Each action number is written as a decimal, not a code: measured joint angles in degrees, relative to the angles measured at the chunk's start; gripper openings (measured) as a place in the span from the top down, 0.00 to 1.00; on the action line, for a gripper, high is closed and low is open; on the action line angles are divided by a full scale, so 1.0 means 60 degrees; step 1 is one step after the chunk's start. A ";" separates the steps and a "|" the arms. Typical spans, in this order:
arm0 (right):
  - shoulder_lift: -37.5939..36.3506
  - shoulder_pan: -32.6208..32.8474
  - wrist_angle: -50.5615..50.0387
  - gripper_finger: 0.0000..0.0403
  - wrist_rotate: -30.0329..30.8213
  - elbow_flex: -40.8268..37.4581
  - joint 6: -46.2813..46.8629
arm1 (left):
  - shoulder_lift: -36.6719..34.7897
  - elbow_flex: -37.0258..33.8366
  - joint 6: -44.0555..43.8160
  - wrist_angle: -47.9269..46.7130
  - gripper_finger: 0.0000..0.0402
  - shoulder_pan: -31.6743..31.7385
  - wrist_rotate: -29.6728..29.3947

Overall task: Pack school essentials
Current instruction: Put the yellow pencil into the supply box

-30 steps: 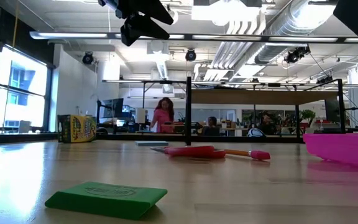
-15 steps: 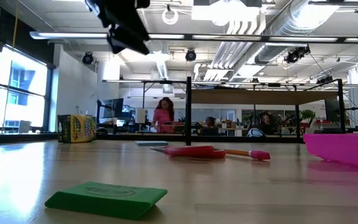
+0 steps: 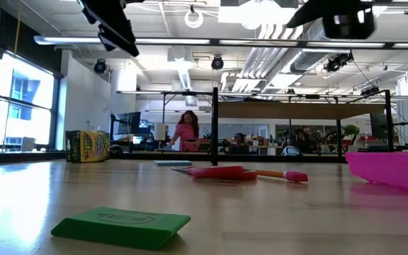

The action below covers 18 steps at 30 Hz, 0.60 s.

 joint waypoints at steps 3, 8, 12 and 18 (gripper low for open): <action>0.0000 -0.0403 0.0492 0.66 -0.0009 0.0000 -0.0581 | -0.0377 0.0000 0.0240 -0.0629 0.57 0.0202 0.0004; 0.0014 -0.0941 0.0917 0.66 -0.0085 0.0200 -0.1592 | -0.0872 0.0000 0.0459 -0.2110 0.57 0.0742 -0.0004; 0.0070 -0.1255 -0.0082 0.66 0.0043 0.1266 -0.2437 | -0.1278 -0.0086 0.0514 -0.2776 0.59 0.1162 0.0068; 0.0557 -0.1674 -0.3431 0.66 0.0428 0.3454 -0.2982 | -0.1900 -0.0653 0.0512 -0.2809 0.61 0.1679 0.0222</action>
